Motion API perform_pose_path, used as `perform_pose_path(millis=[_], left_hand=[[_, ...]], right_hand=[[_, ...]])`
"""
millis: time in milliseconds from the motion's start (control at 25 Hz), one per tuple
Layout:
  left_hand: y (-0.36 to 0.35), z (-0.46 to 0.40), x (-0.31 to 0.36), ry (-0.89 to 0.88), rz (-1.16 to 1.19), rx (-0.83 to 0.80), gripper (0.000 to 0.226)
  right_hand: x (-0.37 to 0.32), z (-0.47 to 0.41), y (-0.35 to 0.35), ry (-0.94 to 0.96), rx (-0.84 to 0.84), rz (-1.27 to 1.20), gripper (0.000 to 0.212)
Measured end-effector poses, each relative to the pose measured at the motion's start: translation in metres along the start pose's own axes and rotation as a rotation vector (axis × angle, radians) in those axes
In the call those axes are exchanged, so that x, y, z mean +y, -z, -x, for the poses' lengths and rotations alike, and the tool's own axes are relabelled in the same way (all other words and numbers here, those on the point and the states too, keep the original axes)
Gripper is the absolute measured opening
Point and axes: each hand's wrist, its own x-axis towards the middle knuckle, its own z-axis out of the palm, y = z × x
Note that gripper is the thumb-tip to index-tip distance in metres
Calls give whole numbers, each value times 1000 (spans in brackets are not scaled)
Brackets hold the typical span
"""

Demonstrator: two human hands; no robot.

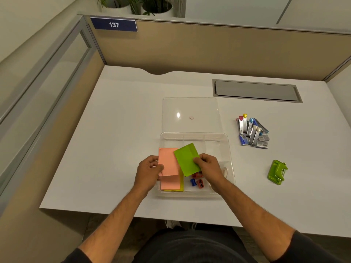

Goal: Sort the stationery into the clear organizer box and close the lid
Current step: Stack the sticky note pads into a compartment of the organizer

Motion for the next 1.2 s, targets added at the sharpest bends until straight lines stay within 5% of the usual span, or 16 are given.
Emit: perform_pose_path(millis=[160,560,1040,1200], left_hand=[[23,-2,-6,7,1,146,23],[30,-9,-11,9,-12,146,34],[19,-10,-11,-3,-36,106,34],[21,-10,-8,-2,-35,98,35]], right_hand=[[3,-5,-11,-56,-70,131,6],[5,-4,-45,-117,-304,299,55],[3,0,-48,137,-194,597,41],[7,-3,-44,162,-275,701,41]])
